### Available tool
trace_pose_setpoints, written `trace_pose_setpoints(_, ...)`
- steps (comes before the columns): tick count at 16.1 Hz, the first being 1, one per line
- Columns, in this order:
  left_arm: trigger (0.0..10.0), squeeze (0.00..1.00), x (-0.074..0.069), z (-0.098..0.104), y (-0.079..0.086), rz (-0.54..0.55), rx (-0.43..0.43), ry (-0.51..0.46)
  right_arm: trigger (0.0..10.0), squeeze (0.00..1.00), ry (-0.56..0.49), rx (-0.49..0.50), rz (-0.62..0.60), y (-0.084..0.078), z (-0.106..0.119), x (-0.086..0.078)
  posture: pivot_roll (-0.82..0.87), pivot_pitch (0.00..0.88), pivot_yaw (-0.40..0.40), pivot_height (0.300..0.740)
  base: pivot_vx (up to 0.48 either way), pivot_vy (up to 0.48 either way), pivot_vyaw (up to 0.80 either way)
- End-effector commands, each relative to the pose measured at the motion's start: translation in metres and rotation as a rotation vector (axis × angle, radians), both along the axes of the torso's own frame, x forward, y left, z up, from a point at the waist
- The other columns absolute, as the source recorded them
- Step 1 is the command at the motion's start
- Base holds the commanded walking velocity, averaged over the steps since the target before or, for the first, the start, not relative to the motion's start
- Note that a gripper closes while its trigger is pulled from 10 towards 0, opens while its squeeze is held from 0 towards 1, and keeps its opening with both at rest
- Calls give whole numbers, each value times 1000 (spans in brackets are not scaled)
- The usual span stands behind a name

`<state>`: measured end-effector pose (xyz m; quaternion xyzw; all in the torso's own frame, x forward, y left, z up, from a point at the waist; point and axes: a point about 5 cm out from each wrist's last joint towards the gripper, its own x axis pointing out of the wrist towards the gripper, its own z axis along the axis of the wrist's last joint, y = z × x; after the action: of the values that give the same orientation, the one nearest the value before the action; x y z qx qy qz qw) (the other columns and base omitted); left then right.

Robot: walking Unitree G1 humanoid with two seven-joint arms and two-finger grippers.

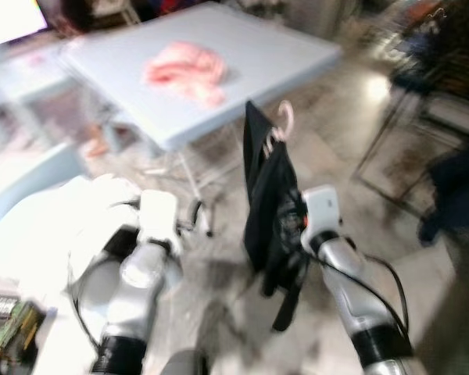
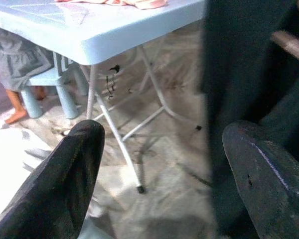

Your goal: Hang hanger

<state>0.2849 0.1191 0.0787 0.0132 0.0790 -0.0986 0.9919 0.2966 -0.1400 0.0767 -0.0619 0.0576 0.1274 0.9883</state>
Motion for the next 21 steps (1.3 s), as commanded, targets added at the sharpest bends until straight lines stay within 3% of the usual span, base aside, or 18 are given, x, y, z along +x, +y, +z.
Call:
trace_pose_setpoints(1, 10000, 0, 2, 0, 10, 16, 29, -3, 10000, 0, -71, 38, 32, 8, 15, 6, -39, 0, 5, 740, 0, 0, 800)
trace_pose_setpoints(7, 10000, 0, 11, 7, 13, -7, 79, -42, 10000, 0, -51, 75, 220, 11, 25, 10, -39, 0, -6, 740, 0, 0, 800)
trace_pose_setpoints(11, 10000, 0, 13, 3, 14, 5, 79, -33, 10000, 0, -25, 70, 452, 20, 34, 4, -52, 0, -6, 740, 0, 0, 800)
trace_pose_setpoints(12, 10000, 0, 12, 2, 14, 3, 85, -34, 10000, 0, -14, 59, 547, 18, 39, 0, -55, 0, -7, 740, 0, 0, 800)
trace_pose_setpoints(15, 10000, 0, 16, 2, 17, 11, 103, -39, 10000, 0, -7, 52, 580, 11, 47, 1, -62, 0, -4, 740, 0, 0, 800)
trace_pose_setpoints(18, 10000, 0, 19, 1, 22, 44, 126, -32, 10000, 0, 22, 113, 606, 1, 59, -2, -69, 1, -1, 740, 0, 0, 0)
trace_pose_setpoints(21, 10000, 0, 22, 1, 25, 66, 137, -38, 10000, 0, 64, 213, 713, -9, 76, -15, -78, 4, 2, 740, 0, 0, 0)
